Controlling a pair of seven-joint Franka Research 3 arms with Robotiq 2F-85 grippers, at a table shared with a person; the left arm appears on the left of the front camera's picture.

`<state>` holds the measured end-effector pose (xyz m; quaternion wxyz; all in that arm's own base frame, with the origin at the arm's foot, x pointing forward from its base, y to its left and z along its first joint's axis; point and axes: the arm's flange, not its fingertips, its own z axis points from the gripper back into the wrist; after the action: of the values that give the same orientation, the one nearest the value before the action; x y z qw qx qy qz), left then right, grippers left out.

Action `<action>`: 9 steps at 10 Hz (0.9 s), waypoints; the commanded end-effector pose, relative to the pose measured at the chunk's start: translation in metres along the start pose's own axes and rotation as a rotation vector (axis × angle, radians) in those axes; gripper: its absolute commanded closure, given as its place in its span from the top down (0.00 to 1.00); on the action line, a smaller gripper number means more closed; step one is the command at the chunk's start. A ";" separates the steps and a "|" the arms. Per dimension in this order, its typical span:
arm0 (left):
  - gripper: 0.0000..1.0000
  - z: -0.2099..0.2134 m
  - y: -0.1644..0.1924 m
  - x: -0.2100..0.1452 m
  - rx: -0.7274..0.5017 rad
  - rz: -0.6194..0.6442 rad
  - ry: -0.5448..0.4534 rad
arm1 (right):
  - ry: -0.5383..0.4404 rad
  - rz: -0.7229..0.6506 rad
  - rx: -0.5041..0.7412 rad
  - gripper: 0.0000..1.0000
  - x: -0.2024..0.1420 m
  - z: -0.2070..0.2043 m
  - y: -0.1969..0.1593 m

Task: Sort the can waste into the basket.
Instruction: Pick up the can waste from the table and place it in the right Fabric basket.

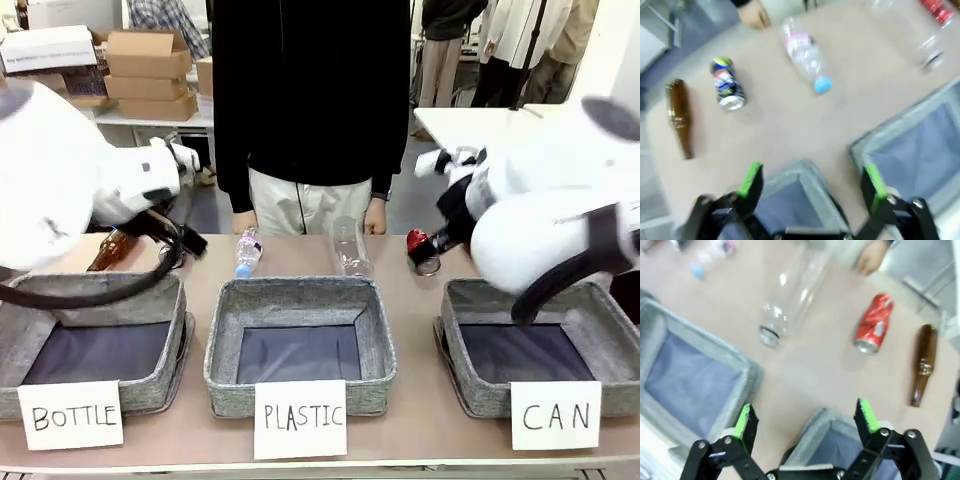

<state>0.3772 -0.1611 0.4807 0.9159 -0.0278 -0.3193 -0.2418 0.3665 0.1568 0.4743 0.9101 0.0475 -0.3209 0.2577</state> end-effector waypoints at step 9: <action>1.00 0.160 0.066 -0.039 -1.012 0.366 -0.313 | -0.179 -0.785 1.118 1.00 -0.035 0.147 -0.067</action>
<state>0.2932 -0.0946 0.6138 0.8280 -0.3460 -0.3582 -0.2577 0.2947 0.0834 0.5854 0.8665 0.3422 -0.3068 0.1947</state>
